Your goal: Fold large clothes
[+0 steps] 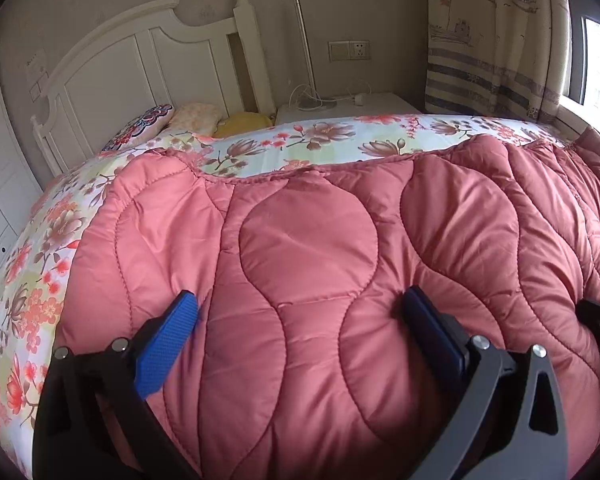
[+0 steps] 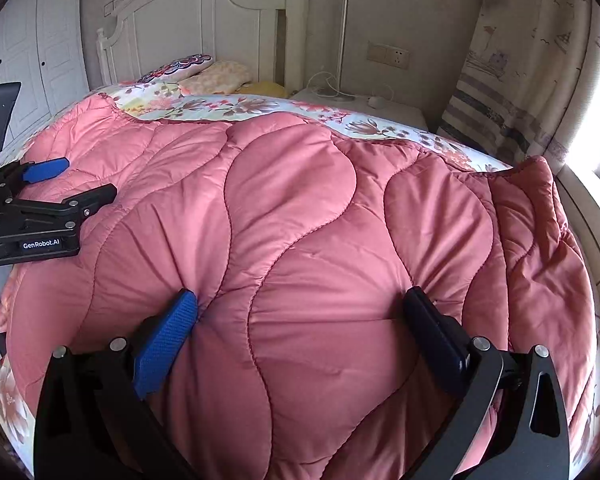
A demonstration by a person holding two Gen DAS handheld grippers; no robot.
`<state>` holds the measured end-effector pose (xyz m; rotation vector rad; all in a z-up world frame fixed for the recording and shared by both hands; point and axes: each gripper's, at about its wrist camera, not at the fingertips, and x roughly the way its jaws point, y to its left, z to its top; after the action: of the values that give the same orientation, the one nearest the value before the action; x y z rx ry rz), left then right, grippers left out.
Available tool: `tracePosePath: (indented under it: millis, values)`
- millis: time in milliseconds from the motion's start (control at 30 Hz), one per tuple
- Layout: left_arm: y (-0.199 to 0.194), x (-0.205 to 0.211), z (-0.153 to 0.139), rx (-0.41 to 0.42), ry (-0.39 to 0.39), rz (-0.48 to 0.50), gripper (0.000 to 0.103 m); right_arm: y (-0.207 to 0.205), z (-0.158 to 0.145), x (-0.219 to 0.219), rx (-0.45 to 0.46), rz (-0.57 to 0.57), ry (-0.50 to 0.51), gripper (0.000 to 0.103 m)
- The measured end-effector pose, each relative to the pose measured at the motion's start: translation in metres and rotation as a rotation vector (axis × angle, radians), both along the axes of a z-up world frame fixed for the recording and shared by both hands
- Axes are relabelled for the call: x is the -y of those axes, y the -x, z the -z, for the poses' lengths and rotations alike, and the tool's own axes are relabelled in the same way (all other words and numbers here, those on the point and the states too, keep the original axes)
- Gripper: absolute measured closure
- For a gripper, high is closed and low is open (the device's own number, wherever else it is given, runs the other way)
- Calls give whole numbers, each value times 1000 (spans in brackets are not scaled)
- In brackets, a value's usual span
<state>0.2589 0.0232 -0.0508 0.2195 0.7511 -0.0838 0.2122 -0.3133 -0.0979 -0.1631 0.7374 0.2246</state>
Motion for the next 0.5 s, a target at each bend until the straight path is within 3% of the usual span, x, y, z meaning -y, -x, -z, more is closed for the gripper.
tracePosePath:
  millis: [100, 167, 300, 433, 500]
  values:
    - [-2, -3, 3, -17, 14, 1, 2, -2, -10, -4, -37, 63, 7, 5]
    - [1, -6, 4, -16, 20, 1, 2, 11, -26, -13, -10, 155, 12, 5]
    - [0, -7, 4, -17, 23, 2, 2, 55, -45, -44, 100, 41, -62, 5]
    - [1, -6, 5, -16, 27, 2, 2, 58, -11, -86, 40, -58, 91, 5]
    - [2, -7, 5, -18, 27, 3, 2, 54, 2, -85, 54, -51, 75, 4]
